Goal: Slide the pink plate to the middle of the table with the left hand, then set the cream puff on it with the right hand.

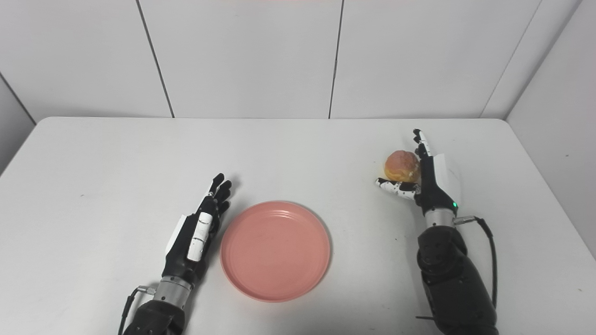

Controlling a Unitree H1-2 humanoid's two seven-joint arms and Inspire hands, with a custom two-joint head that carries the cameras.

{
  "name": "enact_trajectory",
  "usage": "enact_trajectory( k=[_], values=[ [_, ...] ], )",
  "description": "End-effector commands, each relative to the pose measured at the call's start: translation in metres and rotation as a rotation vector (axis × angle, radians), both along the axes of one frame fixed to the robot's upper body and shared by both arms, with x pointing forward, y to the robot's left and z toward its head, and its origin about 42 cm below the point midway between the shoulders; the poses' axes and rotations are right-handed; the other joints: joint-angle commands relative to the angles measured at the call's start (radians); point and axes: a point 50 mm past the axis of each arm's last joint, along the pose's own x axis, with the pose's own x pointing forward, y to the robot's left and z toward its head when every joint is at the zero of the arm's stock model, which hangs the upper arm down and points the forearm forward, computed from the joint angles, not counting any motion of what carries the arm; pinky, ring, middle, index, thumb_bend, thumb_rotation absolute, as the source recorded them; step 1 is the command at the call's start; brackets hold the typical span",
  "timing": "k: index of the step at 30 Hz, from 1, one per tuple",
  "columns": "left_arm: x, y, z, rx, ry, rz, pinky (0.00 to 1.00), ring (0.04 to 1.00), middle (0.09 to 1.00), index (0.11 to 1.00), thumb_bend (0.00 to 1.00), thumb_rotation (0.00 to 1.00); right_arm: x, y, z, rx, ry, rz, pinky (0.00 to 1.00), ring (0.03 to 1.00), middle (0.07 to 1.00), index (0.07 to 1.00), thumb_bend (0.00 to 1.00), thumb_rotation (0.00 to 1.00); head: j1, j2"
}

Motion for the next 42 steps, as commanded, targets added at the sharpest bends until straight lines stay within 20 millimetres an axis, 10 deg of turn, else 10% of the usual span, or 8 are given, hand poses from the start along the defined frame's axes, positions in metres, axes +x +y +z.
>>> enact_trajectory(
  k=[1, 7, 12, 42],
  values=[
    [-0.0023, 0.0006, 0.0042, 0.001, -0.023, -0.010, 1.00, 1.000, 0.984, 0.972, 0.65, 1.00, 0.0097, -0.0073, 0.0185, 0.004, -0.010, -0.012, 0.73, 0.828, 0.870, 0.888, 0.52, 0.05, 0.001, 0.000],
    [-0.0020, 0.0007, 0.0032, 0.007, -0.027, -0.010, 1.00, 0.999, 0.979, 0.968, 0.64, 1.00, 0.0101, -0.0099, 0.0184, 0.031, -0.036, -0.006, 0.62, 0.741, 0.814, 0.831, 0.49, 0.00, 0.000, -0.003],
    [-0.0020, 0.0006, 0.0041, 0.005, -0.024, -0.015, 1.00, 0.998, 0.980, 0.967, 0.66, 1.00, 0.0089, -0.0097, 0.0201, 0.040, -0.034, -0.021, 0.34, 0.489, 0.687, 0.695, 0.38, 0.00, 0.001, -0.001],
    [-0.0017, -0.0010, 0.0076, 0.019, -0.025, -0.006, 0.99, 0.981, 0.966, 0.949, 0.65, 1.00, 0.0028, -0.0039, 0.0269, 0.085, -0.125, -0.037, 0.20, 0.410, 0.505, 0.528, 0.52, 0.00, 0.011, 0.010]
  ],
)
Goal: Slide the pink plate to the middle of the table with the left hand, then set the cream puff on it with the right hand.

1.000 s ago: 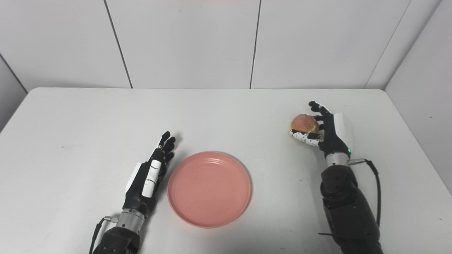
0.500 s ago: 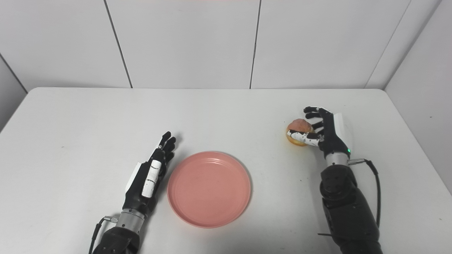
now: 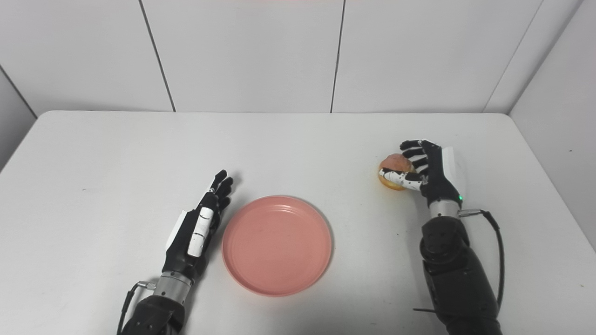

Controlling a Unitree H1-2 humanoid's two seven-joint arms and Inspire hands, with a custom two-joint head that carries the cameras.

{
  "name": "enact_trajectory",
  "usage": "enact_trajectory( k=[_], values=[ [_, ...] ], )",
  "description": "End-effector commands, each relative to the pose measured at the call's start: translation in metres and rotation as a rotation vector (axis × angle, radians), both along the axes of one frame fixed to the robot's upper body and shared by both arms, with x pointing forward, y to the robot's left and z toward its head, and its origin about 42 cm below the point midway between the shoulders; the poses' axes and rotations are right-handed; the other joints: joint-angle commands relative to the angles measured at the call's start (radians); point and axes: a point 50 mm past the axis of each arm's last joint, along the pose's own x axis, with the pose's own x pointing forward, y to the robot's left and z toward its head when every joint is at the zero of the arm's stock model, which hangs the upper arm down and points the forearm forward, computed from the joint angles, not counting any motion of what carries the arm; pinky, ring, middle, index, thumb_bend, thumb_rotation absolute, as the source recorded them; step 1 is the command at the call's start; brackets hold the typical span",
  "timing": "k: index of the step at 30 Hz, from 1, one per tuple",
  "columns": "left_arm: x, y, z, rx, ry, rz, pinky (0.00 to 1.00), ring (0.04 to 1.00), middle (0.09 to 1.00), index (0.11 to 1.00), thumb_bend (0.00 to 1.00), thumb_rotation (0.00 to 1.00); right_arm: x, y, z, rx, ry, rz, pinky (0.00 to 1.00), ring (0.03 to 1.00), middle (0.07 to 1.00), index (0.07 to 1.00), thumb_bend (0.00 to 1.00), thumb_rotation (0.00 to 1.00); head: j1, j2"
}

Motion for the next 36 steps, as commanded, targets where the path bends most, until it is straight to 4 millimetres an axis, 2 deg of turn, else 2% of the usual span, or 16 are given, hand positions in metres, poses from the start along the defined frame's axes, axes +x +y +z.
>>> enact_trajectory(
  k=[1, 2, 6, 15, 22, 28, 32, 36],
  values=[
    [0.000, -0.001, 0.006, 0.013, -0.031, 0.002, 0.99, 0.980, 0.965, 0.948, 0.65, 1.00, 0.004, -0.001, 0.021, 0.007, -0.103, 0.002, 0.24, 0.406, 0.507, 0.521, 0.51, 0.00, 0.001, 0.001],
    [0.000, -0.001, 0.005, 0.014, -0.031, 0.002, 0.98, 0.979, 0.964, 0.947, 0.65, 1.00, 0.004, -0.001, 0.021, 0.007, -0.110, 0.005, 0.26, 0.403, 0.509, 0.515, 0.51, 0.00, 0.001, 0.001],
    [0.000, 0.000, 0.005, 0.011, -0.025, -0.003, 0.99, 0.985, 0.967, 0.949, 0.66, 1.00, 0.003, 0.000, 0.020, 0.016, -0.134, 0.019, 0.25, 0.370, 0.461, 0.538, 0.50, 0.00, 0.001, 0.000],
    [0.000, 0.000, 0.007, 0.012, -0.022, -0.010, 1.00, 0.991, 0.970, 0.954, 0.66, 1.00, 0.001, -0.001, 0.019, 0.065, -0.249, 0.067, 0.38, 0.432, 0.534, 0.473, 0.51, 0.00, 0.001, 0.000],
    [0.000, -0.001, 0.008, 0.015, -0.018, -0.008, 0.99, 0.984, 0.967, 0.950, 0.65, 1.00, 0.000, -0.002, 0.019, 0.131, -0.338, 0.102, 0.33, 0.403, 0.508, 0.506, 0.51, 0.00, 0.001, 0.009],
    [0.000, -0.001, 0.007, 0.033, -0.011, -0.007, 0.99, 0.980, 0.963, 0.946, 0.68, 1.00, -0.001, -0.001, 0.017, 0.103, -0.400, 0.156, 0.38, 0.423, 0.518, 0.474, 0.51, 0.00, 0.010, 0.011],
    [0.001, -0.001, 0.007, 0.031, -0.011, -0.011, 1.00, 0.985, 0.967, 0.950, 0.69, 1.00, -0.004, 0.008, 0.017, 0.046, -0.427, 0.203, 0.31, 0.403, 0.510, 0.493, 0.51, 0.00, 0.015, 0.009],
    [0.002, -0.002, 0.007, 0.025, -0.016, -0.008, 0.99, 0.984, 0.968, 0.951, 0.68, 1.00, -0.007, 0.019, 0.014, 0.031, -0.445, 0.262, 0.40, 0.444, 0.510, 0.466, 0.51, 0.00, 0.019, 0.010]
  ],
)
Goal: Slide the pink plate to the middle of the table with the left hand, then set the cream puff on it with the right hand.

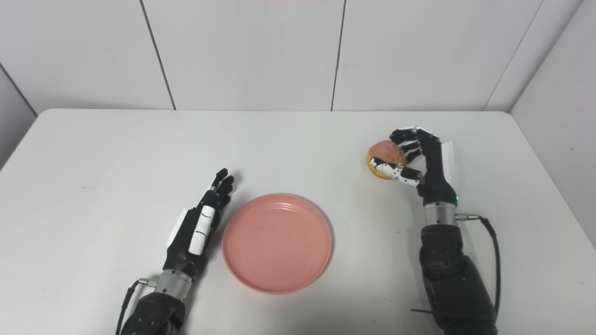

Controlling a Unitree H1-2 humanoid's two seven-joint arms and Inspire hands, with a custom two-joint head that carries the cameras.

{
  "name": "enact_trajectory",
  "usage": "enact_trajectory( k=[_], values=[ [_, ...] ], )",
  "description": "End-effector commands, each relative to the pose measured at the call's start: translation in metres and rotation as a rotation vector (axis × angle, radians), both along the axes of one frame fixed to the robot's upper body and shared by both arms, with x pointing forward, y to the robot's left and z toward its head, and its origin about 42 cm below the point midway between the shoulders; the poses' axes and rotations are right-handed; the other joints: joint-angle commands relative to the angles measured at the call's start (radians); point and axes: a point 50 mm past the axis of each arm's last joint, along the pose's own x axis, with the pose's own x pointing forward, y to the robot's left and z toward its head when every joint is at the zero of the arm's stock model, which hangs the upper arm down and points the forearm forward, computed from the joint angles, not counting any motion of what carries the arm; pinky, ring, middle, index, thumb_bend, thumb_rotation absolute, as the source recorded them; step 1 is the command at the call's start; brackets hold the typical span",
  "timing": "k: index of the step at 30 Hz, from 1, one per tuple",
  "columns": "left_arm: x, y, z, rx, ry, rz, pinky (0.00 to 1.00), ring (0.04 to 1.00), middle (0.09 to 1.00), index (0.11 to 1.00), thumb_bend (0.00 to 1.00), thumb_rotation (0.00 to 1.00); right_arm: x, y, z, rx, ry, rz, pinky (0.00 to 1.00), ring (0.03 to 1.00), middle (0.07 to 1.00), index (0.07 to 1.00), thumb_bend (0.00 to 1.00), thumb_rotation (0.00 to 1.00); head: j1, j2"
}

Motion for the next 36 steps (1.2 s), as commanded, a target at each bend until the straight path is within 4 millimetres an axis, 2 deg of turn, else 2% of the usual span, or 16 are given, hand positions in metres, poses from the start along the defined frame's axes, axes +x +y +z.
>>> enact_trajectory(
  k=[1, 3, 10, 17, 21, 24, 26, 32, 36],
  values=[
    [0.003, -0.002, 0.007, -0.006, -0.033, -0.003, 0.99, 0.986, 0.970, 0.953, 0.67, 1.00, 0.000, 0.004, 0.017, -0.005, -0.098, 0.042, 0.43, 0.461, 0.505, 0.459, 0.51, 0.00, 0.002, 0.002],
    [0.002, -0.003, 0.007, -0.011, -0.039, 0.002, 0.99, 0.987, 0.970, 0.952, 0.67, 1.00, -0.003, 0.011, 0.016, -0.011, -0.103, 0.067, 0.44, 0.469, 0.502, 0.456, 0.51, 0.00, 0.006, 0.004],
    [0.000, -0.004, 0.011, -0.017, -0.036, 0.007, 1.00, 0.987, 0.969, 0.953, 0.65, 1.00, -0.017, 0.040, 0.014, -0.035, -0.116, 0.171, 0.38, 0.442, 0.506, 0.480, 0.51, 0.00, 0.025, 0.011],
    [-0.001, -0.007, 0.012, -0.031, -0.027, 0.014, 1.00, 0.997, 0.977, 0.960, 0.65, 1.00, -0.044, 0.075, 0.010, -0.062, -0.168, 0.237, 0.41, 0.460, 0.502, 0.465, 0.51, 0.00, 0.059, 0.015],
    [-0.003, -0.010, 0.013, -0.045, -0.025, 0.018, 1.00, 1.000, 0.982, 0.968, 0.64, 1.00, -0.059, 0.085, 0.010, -0.082, -0.188, 0.274, 0.48, 0.483, 0.480, 0.471, 0.51, 0.00, 0.077, 0.020],
    [-0.003, -0.013, 0.015, -0.054, -0.021, 0.022, 1.00, 1.000, 0.985, 0.969, 0.64, 1.00, -0.066, 0.088, 0.011, -0.095, -0.199, 0.295, 0.44, 0.456, 0.475, 0.497, 0.51, 0.00, 0.090, 0.024],
    [-0.003, -0.015, 0.016, -0.062, -0.024, 0.028, 1.00, 0.997, 0.978, 0.964, 0.63, 1.00, -0.071, 0.091, 0.011, -0.097, -0.201, 0.316, 0.37, 0.422, 0.480, 0.518, 0.51, 0.00, 0.090, 0.028],
    [0.000, -0.014, 0.015, -0.047, -0.039, 0.029, 1.00, 0.995, 0.977, 0.959, 0.63, 1.00, -0.082, 0.101, 0.012, -0.127, -0.209, 0.360, 0.32, 0.411, 0.491, 0.509, 0.51, 0.00, 0.087, 0.024],
    [0.000, -0.014, 0.014, -0.038, -0.030, 0.026, 1.00, 0.991, 0.973, 0.956, 0.65, 1.00, -0.087, 0.106, 0.010, -0.139, -0.204, 0.405, 0.39, 0.438, 0.493, 0.491, 0.51, 0.00, 0.085, 0.022]
  ],
)
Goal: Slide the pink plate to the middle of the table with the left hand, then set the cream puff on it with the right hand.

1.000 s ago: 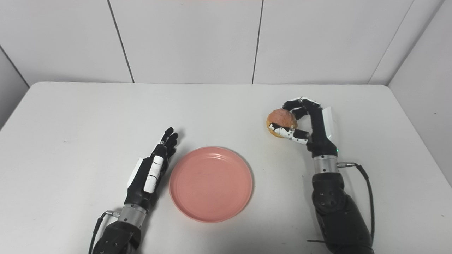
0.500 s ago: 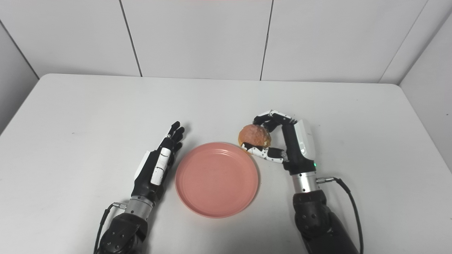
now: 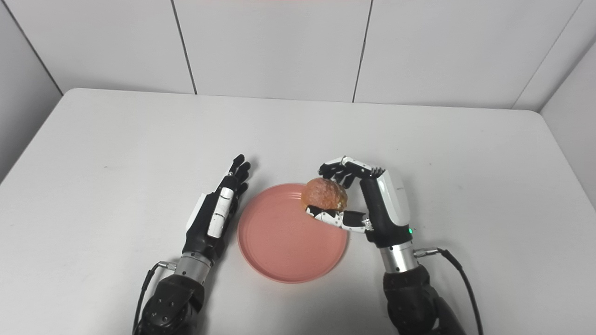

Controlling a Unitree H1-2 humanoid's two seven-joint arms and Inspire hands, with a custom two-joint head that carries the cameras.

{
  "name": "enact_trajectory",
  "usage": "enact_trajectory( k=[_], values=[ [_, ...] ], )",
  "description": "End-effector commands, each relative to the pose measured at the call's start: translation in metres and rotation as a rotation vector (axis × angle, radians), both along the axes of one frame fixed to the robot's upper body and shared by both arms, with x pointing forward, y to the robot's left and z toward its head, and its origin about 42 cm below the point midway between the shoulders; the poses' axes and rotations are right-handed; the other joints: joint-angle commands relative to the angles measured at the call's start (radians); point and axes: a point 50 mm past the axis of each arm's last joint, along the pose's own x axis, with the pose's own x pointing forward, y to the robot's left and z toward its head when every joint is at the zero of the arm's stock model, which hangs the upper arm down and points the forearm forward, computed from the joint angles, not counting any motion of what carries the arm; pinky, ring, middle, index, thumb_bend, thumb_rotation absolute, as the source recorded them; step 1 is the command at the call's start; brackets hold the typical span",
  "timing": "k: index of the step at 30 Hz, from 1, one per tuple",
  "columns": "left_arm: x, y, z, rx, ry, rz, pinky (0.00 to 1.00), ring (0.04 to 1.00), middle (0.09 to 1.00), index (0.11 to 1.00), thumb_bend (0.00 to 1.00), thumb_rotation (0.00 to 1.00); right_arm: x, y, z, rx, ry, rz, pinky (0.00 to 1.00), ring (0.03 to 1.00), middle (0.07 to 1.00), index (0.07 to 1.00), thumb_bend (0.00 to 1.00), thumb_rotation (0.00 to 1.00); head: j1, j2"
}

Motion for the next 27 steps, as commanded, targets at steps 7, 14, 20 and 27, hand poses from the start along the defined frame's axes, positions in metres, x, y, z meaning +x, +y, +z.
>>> enact_trajectory(
  k=[7, 14, 20, 27],
  values=[
    [0.003, -0.003, 0.010, 0.006, -0.048, -0.017, 0.99, 0.987, 0.970, 0.952, 0.65, 1.00, -0.009, 0.012, 0.014, -0.027, -0.064, 0.126, 0.43, 0.452, 0.493, 0.485, 0.51, 0.00, -0.004, 0.006],
    [0.002, -0.003, 0.011, 0.004, -0.047, -0.024, 0.99, 0.989, 0.972, 0.954, 0.65, 1.00, -0.014, 0.021, 0.013, -0.092, -0.046, 0.190, 0.45, 0.457, 0.493, 0.484, 0.51, 0.00, -0.005, 0.009],
    [0.001, -0.002, 0.011, 0.011, -0.048, -0.021, 0.99, 0.987, 0.971, 0.953, 0.65, 1.00, -0.015, 0.022, 0.010, -0.138, 0.000, 0.228, 0.46, 0.458, 0.494, 0.485, 0.51, 0.00, -0.007, 0.006],
    [0.000, -0.002, 0.013, 0.009, -0.043, -0.018, 1.00, 0.990, 0.971, 0.954, 0.63, 1.00, -0.013, 0.020, 0.008, -0.193, 0.032, 0.233, 0.47, 0.463, 0.496, 0.480, 0.51, 0.00, -0.007, 0.003]
  ],
)
